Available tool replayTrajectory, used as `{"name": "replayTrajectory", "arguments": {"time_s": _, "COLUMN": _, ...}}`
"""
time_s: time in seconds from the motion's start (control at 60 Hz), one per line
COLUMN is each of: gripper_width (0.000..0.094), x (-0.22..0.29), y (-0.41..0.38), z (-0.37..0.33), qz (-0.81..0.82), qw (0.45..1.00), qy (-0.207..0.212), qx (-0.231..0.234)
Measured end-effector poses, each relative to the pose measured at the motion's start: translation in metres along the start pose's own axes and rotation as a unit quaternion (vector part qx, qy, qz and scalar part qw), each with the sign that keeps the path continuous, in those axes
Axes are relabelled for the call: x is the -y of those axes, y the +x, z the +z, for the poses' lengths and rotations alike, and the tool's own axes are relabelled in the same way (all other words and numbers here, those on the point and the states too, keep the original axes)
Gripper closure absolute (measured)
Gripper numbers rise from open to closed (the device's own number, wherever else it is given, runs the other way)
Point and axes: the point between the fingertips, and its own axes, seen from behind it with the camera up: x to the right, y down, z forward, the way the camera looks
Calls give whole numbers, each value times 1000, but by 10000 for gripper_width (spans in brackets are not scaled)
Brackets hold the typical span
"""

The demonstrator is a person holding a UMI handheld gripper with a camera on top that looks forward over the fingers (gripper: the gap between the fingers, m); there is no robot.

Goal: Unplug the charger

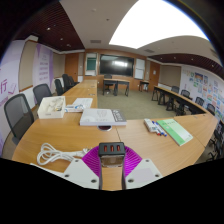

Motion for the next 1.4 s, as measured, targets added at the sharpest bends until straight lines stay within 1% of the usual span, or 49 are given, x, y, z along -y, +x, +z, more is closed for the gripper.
{"name": "replayTrajectory", "arguments": {"time_s": 0.05, "gripper_width": 682, "x": -39, "y": 7, "z": 11, "qz": -6, "qw": 999, "qy": -45, "qx": -1}}
{"name": "replayTrajectory", "arguments": {"time_s": 0.083, "gripper_width": 667, "x": -60, "y": 11, "z": 15, "qz": -8, "qw": 998, "qy": -68, "qx": -1}}
{"name": "replayTrajectory", "arguments": {"time_s": 0.1, "gripper_width": 664, "x": -80, "y": 18, "z": 22, "qz": -9, "qw": 997, "qy": -77, "qx": 1}}
{"name": "replayTrajectory", "arguments": {"time_s": 0.15, "gripper_width": 641, "x": -95, "y": 14, "z": 19, "qz": -5, "qw": 995, "qy": -104, "qx": 3}}
{"name": "replayTrajectory", "arguments": {"time_s": 0.233, "gripper_width": 594, "x": -113, "y": 16, "z": 24, "qz": 5, "qw": 991, "qy": -131, "qx": 13}}
{"name": "replayTrajectory", "arguments": {"time_s": 0.317, "gripper_width": 553, "x": -129, "y": 15, "z": 29, "qz": 11, "qw": 989, "qy": -143, "qx": 21}}
{"name": "replayTrajectory", "arguments": {"time_s": 0.35, "gripper_width": 501, "x": -128, "y": 16, "z": 30, "qz": 15, "qw": 989, "qy": -142, "qx": 24}}
{"name": "replayTrajectory", "arguments": {"time_s": 0.4, "gripper_width": 398, "x": -123, "y": 17, "z": 29, "qz": 17, "qw": 990, "qy": -141, "qx": 26}}
{"name": "replayTrajectory", "arguments": {"time_s": 0.467, "gripper_width": 213, "x": -119, "y": 17, "z": 26, "qz": 15, "qw": 990, "qy": -137, "qx": 31}}
{"name": "replayTrajectory", "arguments": {"time_s": 0.5, "gripper_width": 135, "x": -116, "y": 17, "z": 23, "qz": 13, "qw": 990, "qy": -135, "qx": 32}}
{"name": "replayTrajectory", "arguments": {"time_s": 0.55, "gripper_width": 68, "x": -112, "y": 17, "z": 16, "qz": 9, "qw": 991, "qy": -133, "qx": 31}}
{"name": "replayTrajectory", "arguments": {"time_s": 0.717, "gripper_width": 80, "x": -91, "y": 16, "z": -31, "qz": -11, "qw": 993, "qy": -119, "qx": 19}}
{"name": "replayTrajectory", "arguments": {"time_s": 0.967, "gripper_width": 76, "x": -62, "y": 2, "z": -154, "qz": -16, "qw": 996, "qy": -82, "qx": 1}}
{"name": "replayTrajectory", "arguments": {"time_s": 1.217, "gripper_width": 81, "x": -60, "y": -15, "z": -269, "qz": -25, "qw": 998, "qy": -63, "qx": -4}}
{"name": "replayTrajectory", "arguments": {"time_s": 1.317, "gripper_width": 82, "x": -60, "y": -17, "z": -295, "qz": -22, "qw": 998, "qy": -58, "qx": -7}}
{"name": "replayTrajectory", "arguments": {"time_s": 1.4, "gripper_width": 84, "x": -61, "y": -12, "z": -309, "qz": -22, "qw": 998, "qy": -58, "qx": -17}}
